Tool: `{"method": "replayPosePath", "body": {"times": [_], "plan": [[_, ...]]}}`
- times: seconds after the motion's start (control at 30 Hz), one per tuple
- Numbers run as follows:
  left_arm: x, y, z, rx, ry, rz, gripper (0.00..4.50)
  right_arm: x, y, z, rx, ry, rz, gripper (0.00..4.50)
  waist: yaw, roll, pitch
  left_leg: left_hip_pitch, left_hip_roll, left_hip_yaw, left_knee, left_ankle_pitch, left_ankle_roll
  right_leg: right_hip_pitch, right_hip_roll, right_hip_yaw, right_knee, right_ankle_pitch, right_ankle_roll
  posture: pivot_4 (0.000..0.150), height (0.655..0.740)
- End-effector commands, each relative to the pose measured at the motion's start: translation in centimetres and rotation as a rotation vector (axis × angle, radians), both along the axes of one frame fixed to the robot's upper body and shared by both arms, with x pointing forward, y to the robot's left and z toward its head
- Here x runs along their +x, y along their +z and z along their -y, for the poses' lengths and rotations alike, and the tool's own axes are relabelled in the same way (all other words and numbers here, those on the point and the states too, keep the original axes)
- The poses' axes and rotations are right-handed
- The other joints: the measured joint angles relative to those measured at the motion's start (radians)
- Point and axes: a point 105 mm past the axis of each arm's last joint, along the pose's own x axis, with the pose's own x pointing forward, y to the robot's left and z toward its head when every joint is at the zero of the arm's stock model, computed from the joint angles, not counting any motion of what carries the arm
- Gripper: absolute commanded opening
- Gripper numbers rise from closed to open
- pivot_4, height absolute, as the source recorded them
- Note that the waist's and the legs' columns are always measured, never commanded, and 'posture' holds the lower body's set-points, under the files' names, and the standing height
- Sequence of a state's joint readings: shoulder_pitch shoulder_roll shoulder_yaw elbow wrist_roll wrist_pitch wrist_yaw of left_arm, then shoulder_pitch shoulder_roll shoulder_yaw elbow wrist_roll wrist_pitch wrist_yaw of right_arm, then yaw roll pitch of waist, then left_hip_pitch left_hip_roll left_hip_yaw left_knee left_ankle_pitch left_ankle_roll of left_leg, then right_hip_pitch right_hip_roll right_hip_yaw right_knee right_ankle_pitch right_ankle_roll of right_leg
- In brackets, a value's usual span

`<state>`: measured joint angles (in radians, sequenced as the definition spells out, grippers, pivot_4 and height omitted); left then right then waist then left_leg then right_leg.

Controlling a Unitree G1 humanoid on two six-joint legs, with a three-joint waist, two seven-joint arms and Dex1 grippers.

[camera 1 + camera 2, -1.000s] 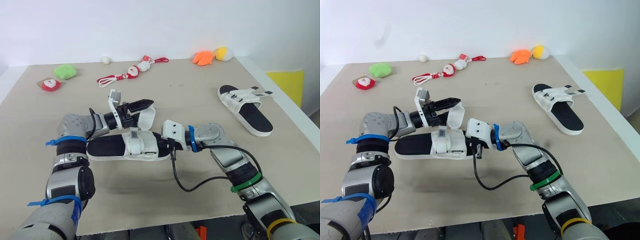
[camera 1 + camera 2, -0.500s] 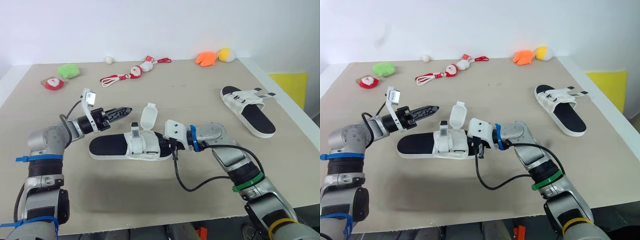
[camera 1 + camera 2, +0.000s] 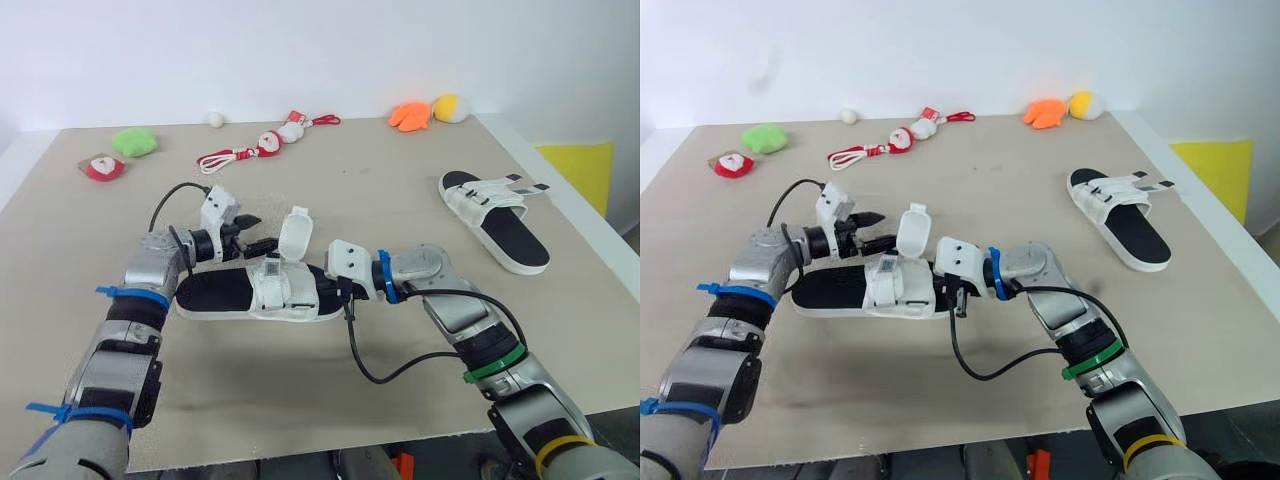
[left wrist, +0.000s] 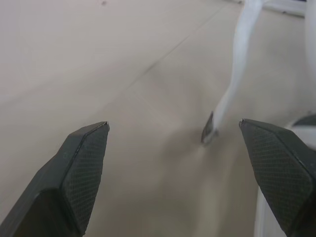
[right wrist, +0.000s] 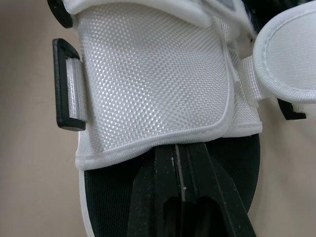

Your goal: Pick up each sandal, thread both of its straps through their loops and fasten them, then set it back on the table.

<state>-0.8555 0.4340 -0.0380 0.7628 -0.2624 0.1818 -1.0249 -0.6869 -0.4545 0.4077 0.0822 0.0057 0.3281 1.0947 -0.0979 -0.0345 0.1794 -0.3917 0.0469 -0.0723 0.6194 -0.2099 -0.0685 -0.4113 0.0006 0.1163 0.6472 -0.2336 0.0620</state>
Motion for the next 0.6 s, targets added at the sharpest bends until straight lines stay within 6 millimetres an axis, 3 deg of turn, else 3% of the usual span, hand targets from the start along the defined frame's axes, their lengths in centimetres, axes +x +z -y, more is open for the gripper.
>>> {"method": "replayPosePath", "body": {"times": [0.03,0.3,0.53,0.6], "plan": [[0.1,1.1,1.7,-0.003,-0.084,0.031,4.38,0.0,-1.6,0.6,-0.047,-0.029,-0.042,0.00,0.001,0.000,0.000,0.000,0.000,0.000,0.000,0.000,0.000,0.000,0.000,0.000,0.000,0.000,0.000,0.150,0.7400],[0.2,-0.1,3.6,0.100,-0.152,0.052,4.38,-0.1,-1.6,0.5,-0.042,-0.029,-0.042,0.00,0.000,0.000,0.000,0.000,0.000,0.000,0.000,0.000,0.000,0.000,0.000,0.000,0.000,0.000,0.000,0.150,0.7400],[0.1,-0.1,4.1,0.128,-0.191,0.113,2.35,-0.1,-1.6,0.5,-0.037,-0.035,-0.040,0.00,-0.001,0.000,0.000,0.000,0.000,0.000,0.000,0.000,0.000,0.000,0.000,0.000,0.000,0.000,0.000,0.150,0.7400],[0.3,0.6,4.0,0.159,-0.178,0.201,1.43,-0.1,-1.6,0.5,-0.036,-0.038,-0.039,0.00,-0.001,0.000,0.000,0.000,0.000,0.000,0.000,0.000,0.001,0.000,0.000,0.000,0.000,0.000,0.001,0.150,0.7400]]}}
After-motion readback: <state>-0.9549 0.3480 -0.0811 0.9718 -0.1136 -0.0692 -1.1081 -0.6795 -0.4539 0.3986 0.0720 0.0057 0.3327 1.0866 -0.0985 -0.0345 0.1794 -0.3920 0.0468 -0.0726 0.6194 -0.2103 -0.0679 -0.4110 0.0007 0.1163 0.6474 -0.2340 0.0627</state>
